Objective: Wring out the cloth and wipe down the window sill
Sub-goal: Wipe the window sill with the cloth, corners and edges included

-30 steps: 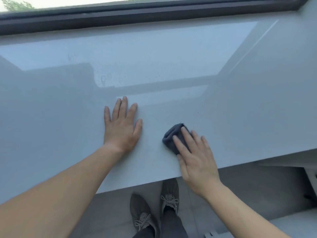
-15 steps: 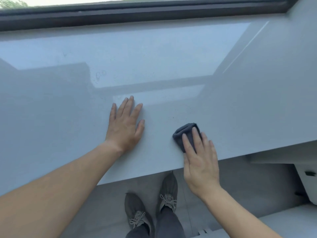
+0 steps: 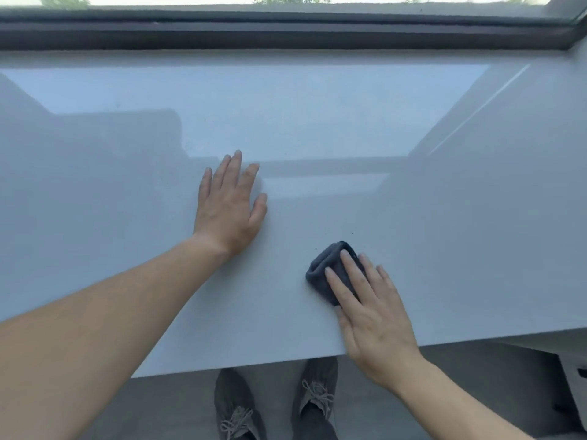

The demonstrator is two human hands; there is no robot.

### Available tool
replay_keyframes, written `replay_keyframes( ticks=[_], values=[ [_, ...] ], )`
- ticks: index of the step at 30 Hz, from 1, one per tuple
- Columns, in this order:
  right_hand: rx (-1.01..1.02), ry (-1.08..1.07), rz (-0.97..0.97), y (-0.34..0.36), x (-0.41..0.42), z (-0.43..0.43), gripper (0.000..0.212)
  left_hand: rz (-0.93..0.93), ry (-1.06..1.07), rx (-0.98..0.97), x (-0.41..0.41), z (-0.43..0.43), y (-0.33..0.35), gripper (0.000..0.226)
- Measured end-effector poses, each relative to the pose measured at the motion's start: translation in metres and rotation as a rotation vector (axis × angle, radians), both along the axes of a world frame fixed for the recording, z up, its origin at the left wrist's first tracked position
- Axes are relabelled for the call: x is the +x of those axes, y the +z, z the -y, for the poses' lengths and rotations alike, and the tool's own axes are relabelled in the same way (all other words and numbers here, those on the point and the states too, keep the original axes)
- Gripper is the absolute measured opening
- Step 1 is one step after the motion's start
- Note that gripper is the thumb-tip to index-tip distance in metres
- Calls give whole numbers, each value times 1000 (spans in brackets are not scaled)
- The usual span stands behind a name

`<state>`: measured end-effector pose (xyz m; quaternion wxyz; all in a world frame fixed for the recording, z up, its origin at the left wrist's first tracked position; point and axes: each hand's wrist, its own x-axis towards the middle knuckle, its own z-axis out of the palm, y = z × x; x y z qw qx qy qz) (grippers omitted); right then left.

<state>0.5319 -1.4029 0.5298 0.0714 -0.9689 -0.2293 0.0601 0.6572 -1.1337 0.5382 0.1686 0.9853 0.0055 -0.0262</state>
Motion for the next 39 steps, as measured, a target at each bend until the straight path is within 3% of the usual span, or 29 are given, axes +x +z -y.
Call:
replay_keyframes(
  ticks=[2, 6, 12, 13, 17, 23, 25, 29, 31, 35, 37, 39],
  values=[
    [-5, -13, -3, -1, 32, 18, 57, 16, 22, -13, 17, 3, 1, 63],
    [39, -440, 7, -2, 108, 11, 60, -17, 34, 70, 48, 1, -3, 59],
    [20, 31, 17, -7, 114, -13, 59, -73, 31, 145, 47, -4, -17, 67],
    [19, -7, 19, -7, 128, -7, 59, -71, 32, 144, 47, -4, -17, 68],
    [77, -485, 26, -4, 171, -21, 61, -57, 39, 133, 49, -3, -16, 69],
    [99, -6, 1, -6, 154, -37, 65, -60, 51, 144, 50, -2, -15, 69],
    [86, -79, 3, -7, 190, -23, 61, -63, 49, 143, 50, -1, -14, 70],
    [90, -435, -15, -3, 242, -31, 60, -61, 45, 156, 50, -1, -15, 71],
    [79, -366, 15, -4, 228, -50, 64, -62, 43, 161, 50, -1, -16, 71],
    [68, 49, -17, -5, 212, -49, 61, -61, 45, 172, 50, 0, -17, 71],
    [52, -27, -29, -5, 247, -37, 58, -75, 37, 179, 49, 0, -18, 70],
    [60, -302, -48, -2, 285, -38, 58, -79, 32, 176, 50, -1, -16, 71]
  ],
)
